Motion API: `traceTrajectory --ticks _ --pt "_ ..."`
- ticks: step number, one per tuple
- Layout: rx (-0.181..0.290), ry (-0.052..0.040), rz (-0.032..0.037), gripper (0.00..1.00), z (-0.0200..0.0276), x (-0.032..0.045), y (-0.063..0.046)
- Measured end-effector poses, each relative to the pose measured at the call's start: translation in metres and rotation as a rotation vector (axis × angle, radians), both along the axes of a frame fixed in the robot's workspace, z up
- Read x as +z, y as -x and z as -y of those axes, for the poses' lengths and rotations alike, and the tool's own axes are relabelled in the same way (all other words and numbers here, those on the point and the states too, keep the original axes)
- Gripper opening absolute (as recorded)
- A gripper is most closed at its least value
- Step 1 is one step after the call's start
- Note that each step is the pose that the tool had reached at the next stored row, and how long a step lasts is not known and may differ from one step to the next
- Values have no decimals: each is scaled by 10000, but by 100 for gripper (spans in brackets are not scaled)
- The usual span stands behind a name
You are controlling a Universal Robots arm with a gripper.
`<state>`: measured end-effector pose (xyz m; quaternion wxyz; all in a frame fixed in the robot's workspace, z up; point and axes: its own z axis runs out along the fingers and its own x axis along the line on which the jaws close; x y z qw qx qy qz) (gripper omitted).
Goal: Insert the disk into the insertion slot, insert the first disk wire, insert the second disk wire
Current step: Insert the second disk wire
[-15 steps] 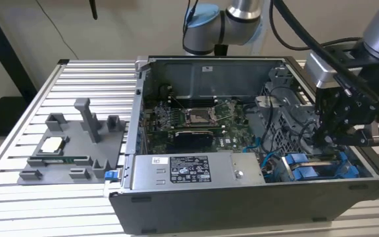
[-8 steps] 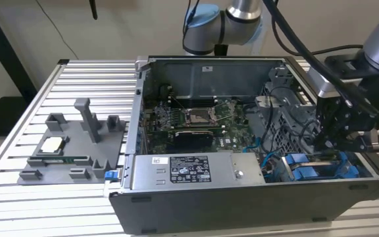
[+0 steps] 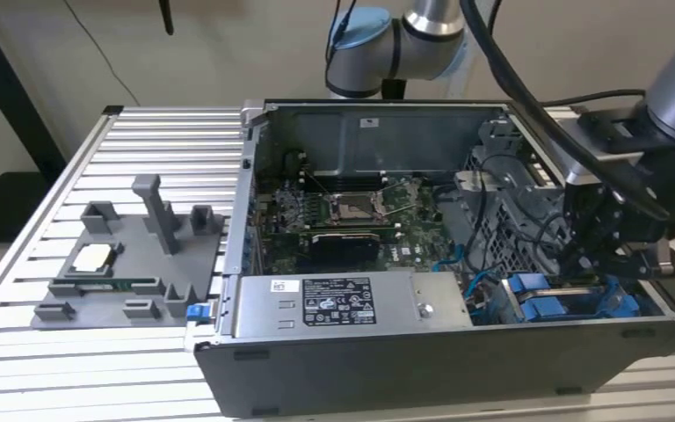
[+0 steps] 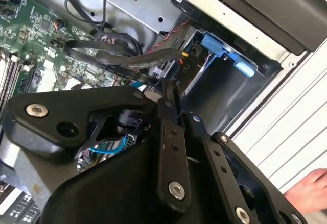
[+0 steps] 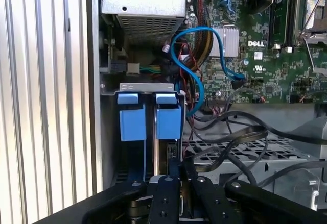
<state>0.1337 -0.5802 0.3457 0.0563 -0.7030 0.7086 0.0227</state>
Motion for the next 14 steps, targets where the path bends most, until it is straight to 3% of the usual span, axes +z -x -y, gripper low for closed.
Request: traceTrajectory --ticks 7,14 --pt "-46 1 0 16 10 -18 -15" --pt "-129 5 0 16 10 -85 -15"
